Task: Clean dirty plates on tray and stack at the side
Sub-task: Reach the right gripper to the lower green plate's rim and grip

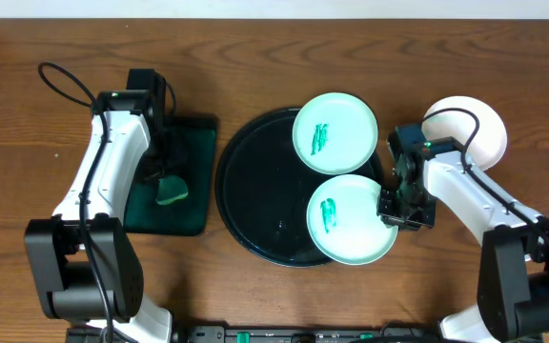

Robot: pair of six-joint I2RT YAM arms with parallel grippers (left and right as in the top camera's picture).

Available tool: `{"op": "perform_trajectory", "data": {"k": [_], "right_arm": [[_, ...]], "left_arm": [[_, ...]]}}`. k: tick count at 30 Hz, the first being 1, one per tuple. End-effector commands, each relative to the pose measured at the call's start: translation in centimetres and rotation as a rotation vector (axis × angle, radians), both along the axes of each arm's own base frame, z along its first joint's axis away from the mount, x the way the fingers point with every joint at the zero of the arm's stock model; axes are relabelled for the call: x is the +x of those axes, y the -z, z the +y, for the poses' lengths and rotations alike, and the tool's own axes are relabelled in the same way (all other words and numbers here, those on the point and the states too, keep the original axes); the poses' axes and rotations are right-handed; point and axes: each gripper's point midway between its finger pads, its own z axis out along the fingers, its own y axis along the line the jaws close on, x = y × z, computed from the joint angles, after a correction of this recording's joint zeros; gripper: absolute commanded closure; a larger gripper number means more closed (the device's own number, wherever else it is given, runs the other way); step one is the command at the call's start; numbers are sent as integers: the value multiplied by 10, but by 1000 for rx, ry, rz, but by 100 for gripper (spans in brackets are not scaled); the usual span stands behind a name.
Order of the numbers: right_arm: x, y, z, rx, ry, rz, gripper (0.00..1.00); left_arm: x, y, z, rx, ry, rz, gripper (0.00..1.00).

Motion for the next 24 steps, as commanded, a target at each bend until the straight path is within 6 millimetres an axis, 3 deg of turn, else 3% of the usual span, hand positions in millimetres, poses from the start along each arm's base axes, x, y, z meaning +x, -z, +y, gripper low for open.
{"op": "perform_trajectory", "data": {"k": [1, 15, 24], "right_arm": [[-3, 5, 2, 2, -1, 2, 85], [2, 5, 6, 24, -26, -22, 84], [17, -4, 12, 52, -69, -68, 85]], "left_arm": [[0, -1, 2, 1, 9, 3, 93], [0, -1, 2, 1, 9, 2, 93], [0, -1, 2, 1, 9, 3, 93]]}}
